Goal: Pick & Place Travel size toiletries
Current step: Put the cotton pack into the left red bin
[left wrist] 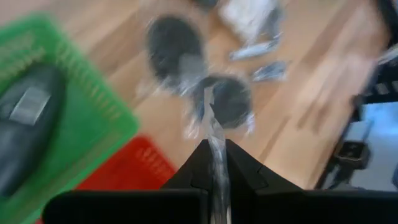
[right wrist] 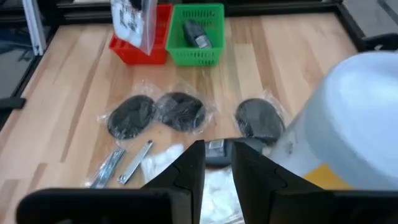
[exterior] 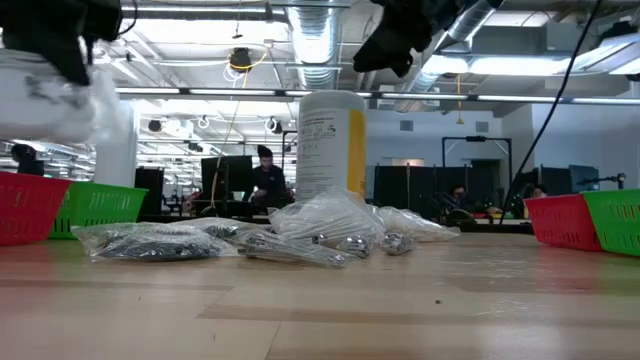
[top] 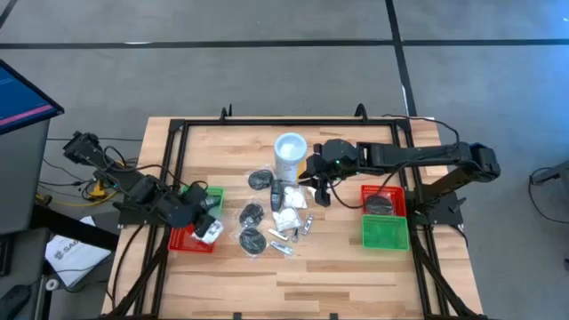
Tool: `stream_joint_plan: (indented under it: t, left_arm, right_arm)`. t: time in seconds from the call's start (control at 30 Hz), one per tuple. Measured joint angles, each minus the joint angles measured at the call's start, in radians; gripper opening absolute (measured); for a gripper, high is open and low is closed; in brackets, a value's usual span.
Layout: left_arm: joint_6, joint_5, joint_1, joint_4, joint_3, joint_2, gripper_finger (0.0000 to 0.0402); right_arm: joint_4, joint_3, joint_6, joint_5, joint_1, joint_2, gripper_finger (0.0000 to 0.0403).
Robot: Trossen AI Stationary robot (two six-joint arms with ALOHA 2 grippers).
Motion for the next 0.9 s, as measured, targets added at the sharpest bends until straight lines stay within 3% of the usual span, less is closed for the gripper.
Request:
stream_joint_plan:
  t: [0.23, 0.47, 0.63, 0.9]
  left_arm:
    - [-0.207, 0.078, -0.032, -0.171, 0.0, -0.003, 0.0008]
    - [-0.309, 0.118, -0.072, -0.212, 0.0, 0.0, 0.0008]
    - [-0.401, 0.136, -0.093, -0.331, 0.0, 0.0, 0.0008]
    - [-0.419, 0.145, -0.096, -0.331, 0.0, 0.022, 0.0008]
  right_arm:
    - [-0.006, 0.0, 0.008, 0.0, -0.04, -0.001, 0.0072]
    - [-0.008, 0.0, 0.002, 0.0, -0.052, -0.001, 0.0072]
    - [-0.008, 0.0, -0.013, 0.0, -0.051, -0.001, 0.0072]
    - [-0.009, 0.001, -0.02, 0.0, -0.051, -0.001, 0.0072]
